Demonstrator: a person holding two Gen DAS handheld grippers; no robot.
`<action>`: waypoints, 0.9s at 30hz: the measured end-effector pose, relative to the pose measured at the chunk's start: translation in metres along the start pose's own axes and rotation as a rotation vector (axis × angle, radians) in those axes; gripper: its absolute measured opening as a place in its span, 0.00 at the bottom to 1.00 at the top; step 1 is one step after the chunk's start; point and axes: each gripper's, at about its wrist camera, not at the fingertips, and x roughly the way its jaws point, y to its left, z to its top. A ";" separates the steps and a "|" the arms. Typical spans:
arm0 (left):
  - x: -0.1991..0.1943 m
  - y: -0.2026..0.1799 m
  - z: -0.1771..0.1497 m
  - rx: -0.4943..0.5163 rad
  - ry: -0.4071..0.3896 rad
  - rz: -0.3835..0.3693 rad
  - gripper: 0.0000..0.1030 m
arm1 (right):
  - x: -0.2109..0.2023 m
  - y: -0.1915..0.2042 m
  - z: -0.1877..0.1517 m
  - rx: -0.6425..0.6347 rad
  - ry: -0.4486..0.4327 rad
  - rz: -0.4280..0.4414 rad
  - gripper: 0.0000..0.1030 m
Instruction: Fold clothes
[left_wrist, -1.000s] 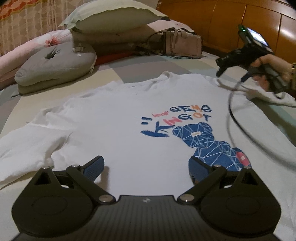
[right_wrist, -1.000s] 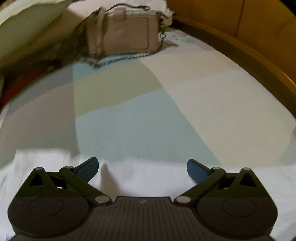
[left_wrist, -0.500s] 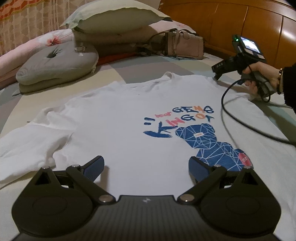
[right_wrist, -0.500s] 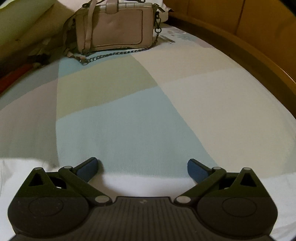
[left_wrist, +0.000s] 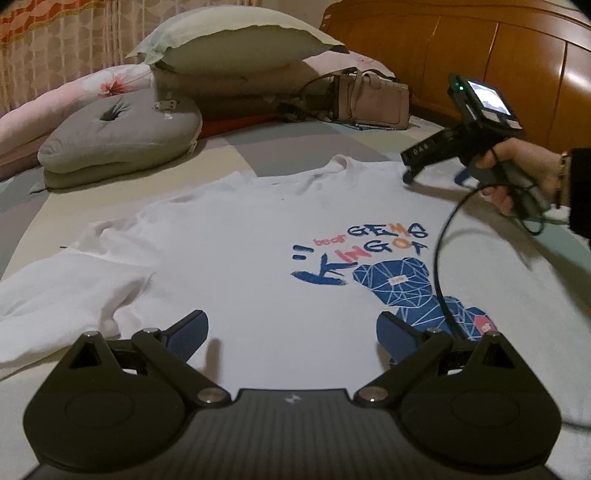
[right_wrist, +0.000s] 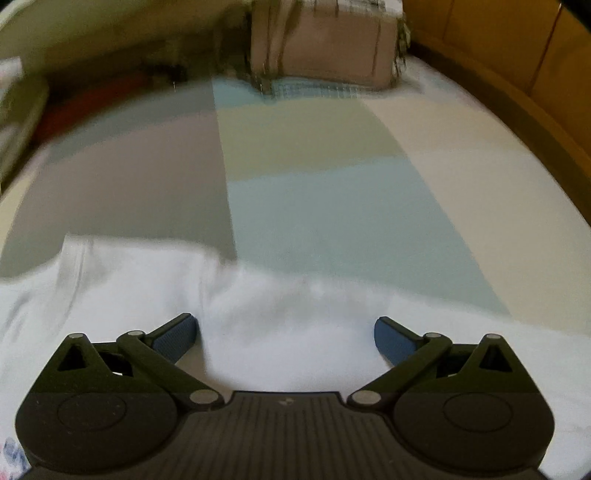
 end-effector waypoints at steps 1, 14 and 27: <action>0.001 0.001 0.000 -0.001 0.005 0.003 0.95 | 0.001 -0.002 0.003 -0.004 -0.001 0.013 1.00; -0.003 -0.015 -0.002 0.037 -0.017 -0.019 0.95 | -0.081 -0.041 -0.069 -0.182 -0.008 0.382 1.00; -0.001 -0.017 -0.003 0.049 -0.010 -0.024 0.95 | -0.101 -0.042 -0.083 -0.173 -0.103 0.388 1.00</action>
